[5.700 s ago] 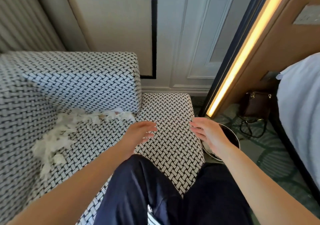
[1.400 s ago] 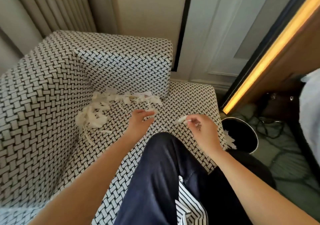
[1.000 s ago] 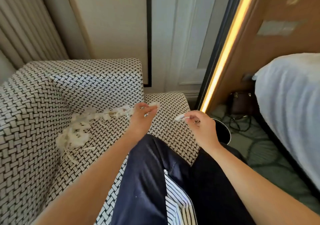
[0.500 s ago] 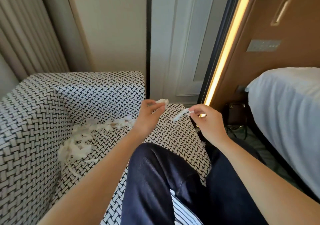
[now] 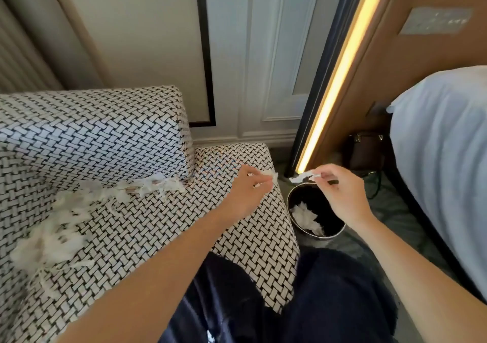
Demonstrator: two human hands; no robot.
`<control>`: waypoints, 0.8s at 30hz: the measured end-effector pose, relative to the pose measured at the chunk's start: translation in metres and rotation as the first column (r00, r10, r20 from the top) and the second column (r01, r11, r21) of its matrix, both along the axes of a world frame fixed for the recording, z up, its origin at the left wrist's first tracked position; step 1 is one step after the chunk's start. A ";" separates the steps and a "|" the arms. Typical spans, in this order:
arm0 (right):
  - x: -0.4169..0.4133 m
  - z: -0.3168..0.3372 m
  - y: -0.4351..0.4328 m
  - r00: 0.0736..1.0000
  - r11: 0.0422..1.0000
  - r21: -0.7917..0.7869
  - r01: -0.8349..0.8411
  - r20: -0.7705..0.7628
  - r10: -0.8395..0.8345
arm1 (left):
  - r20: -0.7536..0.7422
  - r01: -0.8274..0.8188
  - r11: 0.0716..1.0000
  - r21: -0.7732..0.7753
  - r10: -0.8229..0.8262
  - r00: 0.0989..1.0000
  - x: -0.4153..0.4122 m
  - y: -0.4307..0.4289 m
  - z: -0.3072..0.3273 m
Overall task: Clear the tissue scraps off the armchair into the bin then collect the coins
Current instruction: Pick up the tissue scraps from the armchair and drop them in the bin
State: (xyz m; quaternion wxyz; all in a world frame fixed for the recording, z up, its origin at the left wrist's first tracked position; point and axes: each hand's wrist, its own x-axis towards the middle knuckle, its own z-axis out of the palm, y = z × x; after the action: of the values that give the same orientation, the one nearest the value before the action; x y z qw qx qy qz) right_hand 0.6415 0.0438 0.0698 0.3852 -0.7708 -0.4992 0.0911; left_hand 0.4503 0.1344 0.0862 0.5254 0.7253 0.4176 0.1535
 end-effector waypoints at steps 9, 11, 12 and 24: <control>0.097 -0.089 0.026 0.996 0.963 -0.264 0.050 -0.053 -0.066 | -0.287 0.161 0.981 -0.109 -0.186 0.940 0.149 0.045 -0.094; 0.111 -0.102 0.029 0.996 0.943 -0.330 0.032 -0.070 -0.058 | -0.333 0.168 0.977 -0.128 -0.202 0.921 0.171 0.055 -0.102; 0.116 -0.107 0.030 0.995 0.931 -0.363 0.026 -0.078 -0.058 | -0.344 0.168 0.976 -0.140 -0.207 0.916 0.178 0.058 -0.104; 0.093 -0.117 0.016 0.925 0.779 -0.625 -0.055 -0.325 -0.196 | -0.213 0.366 0.906 -0.211 -0.408 0.888 0.147 0.048 -0.111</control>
State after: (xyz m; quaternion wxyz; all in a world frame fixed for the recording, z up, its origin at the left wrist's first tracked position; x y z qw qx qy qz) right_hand 0.7348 0.0603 -0.0474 0.1992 -0.8412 -0.3288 0.3803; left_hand 0.5968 0.1823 -0.0252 0.5461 0.7617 0.3387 -0.0831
